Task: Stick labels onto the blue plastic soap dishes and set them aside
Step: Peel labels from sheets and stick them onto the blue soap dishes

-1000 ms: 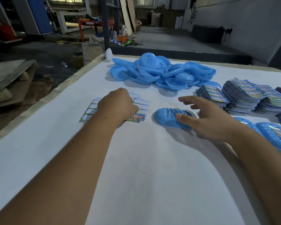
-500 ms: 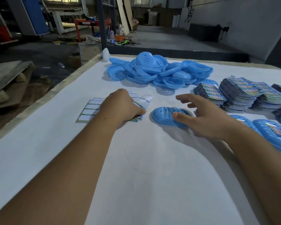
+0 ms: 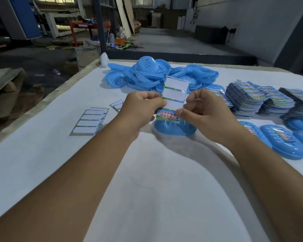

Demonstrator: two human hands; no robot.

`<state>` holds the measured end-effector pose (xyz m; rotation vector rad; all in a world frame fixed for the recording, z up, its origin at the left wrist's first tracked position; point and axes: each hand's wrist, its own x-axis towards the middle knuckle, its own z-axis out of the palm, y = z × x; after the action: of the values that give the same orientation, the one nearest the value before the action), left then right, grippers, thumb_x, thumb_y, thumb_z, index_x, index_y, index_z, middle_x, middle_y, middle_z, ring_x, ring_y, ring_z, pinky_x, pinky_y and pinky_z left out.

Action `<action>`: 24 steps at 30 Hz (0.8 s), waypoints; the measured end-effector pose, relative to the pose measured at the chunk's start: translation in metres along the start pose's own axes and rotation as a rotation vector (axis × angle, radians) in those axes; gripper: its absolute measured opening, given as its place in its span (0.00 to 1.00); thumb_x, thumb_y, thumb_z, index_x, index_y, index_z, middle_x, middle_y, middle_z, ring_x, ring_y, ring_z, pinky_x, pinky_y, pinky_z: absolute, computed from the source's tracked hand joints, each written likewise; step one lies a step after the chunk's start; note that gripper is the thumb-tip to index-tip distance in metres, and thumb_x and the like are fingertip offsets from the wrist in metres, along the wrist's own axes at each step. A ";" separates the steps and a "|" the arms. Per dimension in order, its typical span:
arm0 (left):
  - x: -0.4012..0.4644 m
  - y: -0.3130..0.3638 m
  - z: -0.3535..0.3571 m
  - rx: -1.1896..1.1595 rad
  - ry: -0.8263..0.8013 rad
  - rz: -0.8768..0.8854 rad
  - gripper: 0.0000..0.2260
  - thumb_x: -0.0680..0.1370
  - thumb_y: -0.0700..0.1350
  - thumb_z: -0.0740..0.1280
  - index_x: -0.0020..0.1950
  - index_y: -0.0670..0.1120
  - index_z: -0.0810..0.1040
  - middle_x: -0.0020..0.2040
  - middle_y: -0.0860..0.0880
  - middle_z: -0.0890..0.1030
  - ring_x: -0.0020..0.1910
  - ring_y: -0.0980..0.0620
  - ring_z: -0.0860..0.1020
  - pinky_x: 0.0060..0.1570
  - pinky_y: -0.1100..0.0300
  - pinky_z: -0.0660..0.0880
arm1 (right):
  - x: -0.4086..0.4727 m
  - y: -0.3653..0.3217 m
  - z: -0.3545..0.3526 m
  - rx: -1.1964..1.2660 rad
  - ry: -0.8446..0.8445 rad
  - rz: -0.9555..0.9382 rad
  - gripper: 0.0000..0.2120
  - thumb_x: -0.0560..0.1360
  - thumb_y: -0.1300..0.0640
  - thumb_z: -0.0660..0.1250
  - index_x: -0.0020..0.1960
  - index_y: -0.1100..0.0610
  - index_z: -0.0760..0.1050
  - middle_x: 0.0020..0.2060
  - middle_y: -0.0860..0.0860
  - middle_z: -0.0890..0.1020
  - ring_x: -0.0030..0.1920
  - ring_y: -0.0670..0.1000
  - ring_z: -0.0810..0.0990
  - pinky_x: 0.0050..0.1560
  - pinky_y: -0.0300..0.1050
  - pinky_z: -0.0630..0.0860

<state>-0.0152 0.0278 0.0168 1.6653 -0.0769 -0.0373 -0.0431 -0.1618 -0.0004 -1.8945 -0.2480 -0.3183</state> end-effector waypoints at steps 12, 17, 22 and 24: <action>-0.010 0.004 0.007 0.096 -0.023 0.071 0.14 0.73 0.40 0.75 0.55 0.53 0.78 0.40 0.50 0.87 0.37 0.60 0.84 0.32 0.69 0.75 | 0.009 0.004 -0.011 -0.015 0.151 0.016 0.14 0.78 0.61 0.72 0.46 0.51 0.66 0.33 0.47 0.85 0.35 0.48 0.82 0.39 0.46 0.78; -0.009 0.001 0.008 0.159 -0.072 0.094 0.15 0.73 0.43 0.75 0.55 0.55 0.76 0.39 0.54 0.87 0.39 0.63 0.83 0.41 0.60 0.76 | 0.009 0.004 -0.012 -0.015 0.166 0.027 0.14 0.78 0.61 0.72 0.46 0.51 0.67 0.33 0.46 0.85 0.34 0.46 0.82 0.37 0.42 0.78; -0.009 -0.001 0.008 0.145 -0.088 0.106 0.15 0.74 0.42 0.75 0.55 0.55 0.76 0.40 0.54 0.87 0.40 0.61 0.84 0.41 0.59 0.75 | 0.009 0.002 -0.010 -0.045 0.198 0.021 0.13 0.77 0.60 0.73 0.45 0.51 0.69 0.32 0.45 0.84 0.33 0.44 0.82 0.37 0.44 0.79; -0.010 -0.001 0.008 0.138 -0.083 0.124 0.15 0.74 0.43 0.75 0.55 0.55 0.76 0.40 0.54 0.87 0.40 0.60 0.84 0.40 0.59 0.75 | 0.008 0.003 -0.011 -0.127 0.237 -0.001 0.12 0.75 0.57 0.76 0.43 0.51 0.71 0.32 0.45 0.82 0.31 0.42 0.81 0.36 0.44 0.77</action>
<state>-0.0255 0.0205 0.0144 1.7934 -0.2497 -0.0073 -0.0353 -0.1728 0.0032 -1.9598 -0.0706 -0.5666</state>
